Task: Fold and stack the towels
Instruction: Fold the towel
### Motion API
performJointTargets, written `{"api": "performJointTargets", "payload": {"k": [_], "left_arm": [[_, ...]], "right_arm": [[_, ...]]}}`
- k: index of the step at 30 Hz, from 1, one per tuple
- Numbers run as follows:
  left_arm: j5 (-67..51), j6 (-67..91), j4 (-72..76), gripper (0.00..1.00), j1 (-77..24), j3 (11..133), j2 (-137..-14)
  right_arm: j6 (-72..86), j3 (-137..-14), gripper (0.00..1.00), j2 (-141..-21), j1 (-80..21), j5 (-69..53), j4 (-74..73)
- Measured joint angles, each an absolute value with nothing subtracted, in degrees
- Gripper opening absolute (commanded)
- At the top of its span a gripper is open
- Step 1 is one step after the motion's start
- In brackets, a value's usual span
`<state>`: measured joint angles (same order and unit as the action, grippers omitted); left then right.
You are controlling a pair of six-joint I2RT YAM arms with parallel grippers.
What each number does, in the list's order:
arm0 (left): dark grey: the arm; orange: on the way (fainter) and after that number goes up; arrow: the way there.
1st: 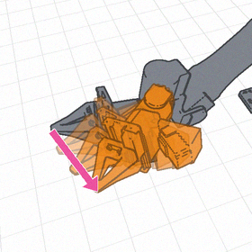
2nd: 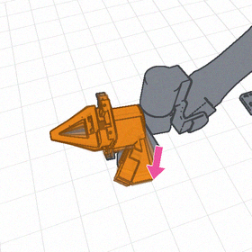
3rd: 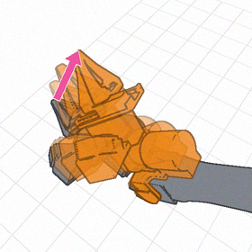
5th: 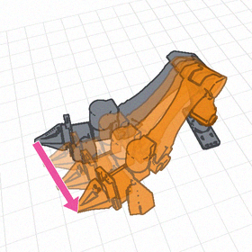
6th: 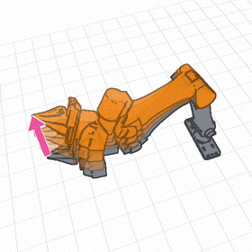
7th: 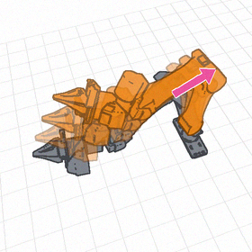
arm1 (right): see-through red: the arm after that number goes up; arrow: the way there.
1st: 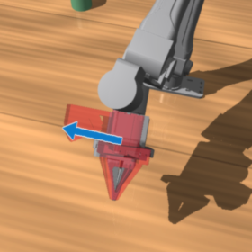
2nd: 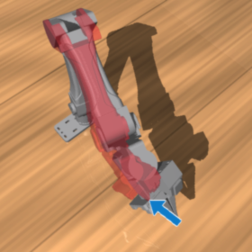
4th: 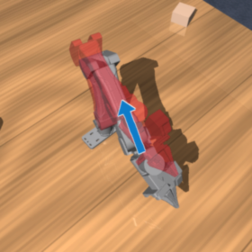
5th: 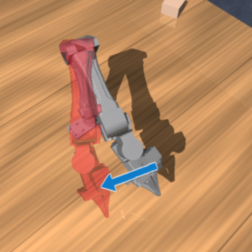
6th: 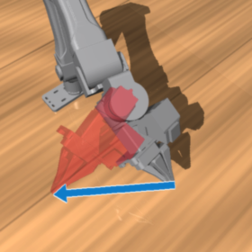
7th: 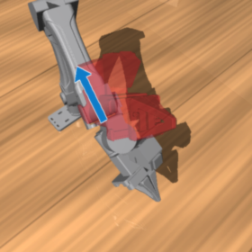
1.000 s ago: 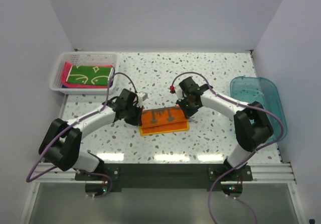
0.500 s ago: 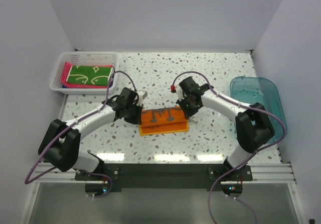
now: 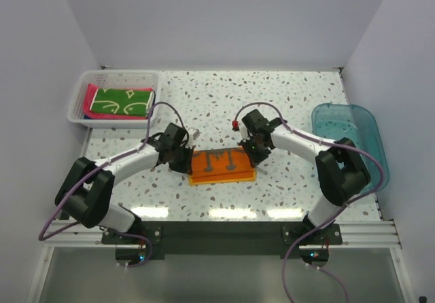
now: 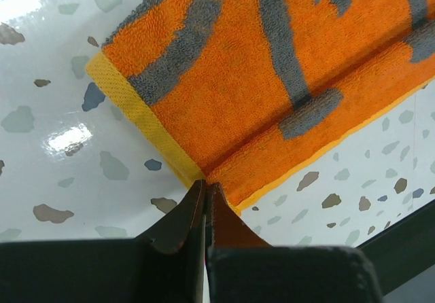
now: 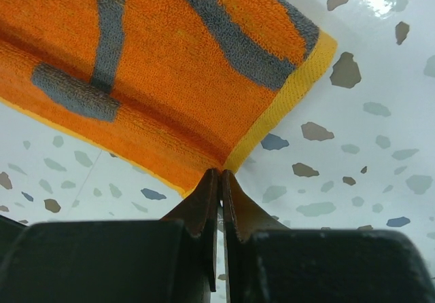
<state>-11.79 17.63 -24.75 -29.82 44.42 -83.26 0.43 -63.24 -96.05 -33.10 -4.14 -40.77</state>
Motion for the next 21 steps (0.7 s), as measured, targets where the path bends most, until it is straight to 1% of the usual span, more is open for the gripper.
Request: {"api": "performJointTargets", "payload": {"k": [1,2,3,4,6,9,12,13,16,21], "left_arm": [[-11.9,18.0,-24.7,0.02,-29.8,44.2,-83.4],[-12.0,18.1,-24.8,0.09,-29.9,44.1,-83.5],[-12.1,18.4,-24.7,0.14,-30.0,44.0,-83.5],[-12.1,18.5,-24.7,0.22,-30.1,44.0,-83.5],[-11.9,18.7,-25.0,0.27,-30.1,43.9,-83.4],[-11.9,19.0,-25.4,0.33,-30.1,43.1,-82.0],[-12.1,20.1,-25.9,0.41,-30.7,41.9,-78.1],[-12.2,20.7,-26.0,0.45,-31.0,41.3,-75.5],[-12.5,22.6,-26.3,0.49,-32.2,40.2,-70.4],[-12.1,27.6,-27.1,0.53,-33.0,38.3,-62.5]], "right_arm": [[0.6,-63.1,0.04,-96.4,-33.1,-4.3,-40.7],[0.9,-62.9,0.05,-96.6,-33.1,-4.4,-40.5],[1.1,-62.8,0.1,-96.7,-33.1,-4.5,-40.5],[1.4,-62.6,0.14,-96.7,-33.1,-4.6,-40.5],[1.6,-62.3,0.2,-96.7,-33.1,-4.5,-40.7],[2.0,-61.1,0.23,-96.0,-33.3,-4.9,-41.1],[2.9,-58.9,0.25,-93.4,-34.8,-6.0,-41.5],[3.2,-58.3,0.27,-92.6,-35.5,-6.3,-41.7],[4.8,-56.2,0.29,-89.4,-38.9,-8.8,-41.9],[7.5,-53.2,0.32,-86.3,-42.4,-12.8,-42.5]]}}
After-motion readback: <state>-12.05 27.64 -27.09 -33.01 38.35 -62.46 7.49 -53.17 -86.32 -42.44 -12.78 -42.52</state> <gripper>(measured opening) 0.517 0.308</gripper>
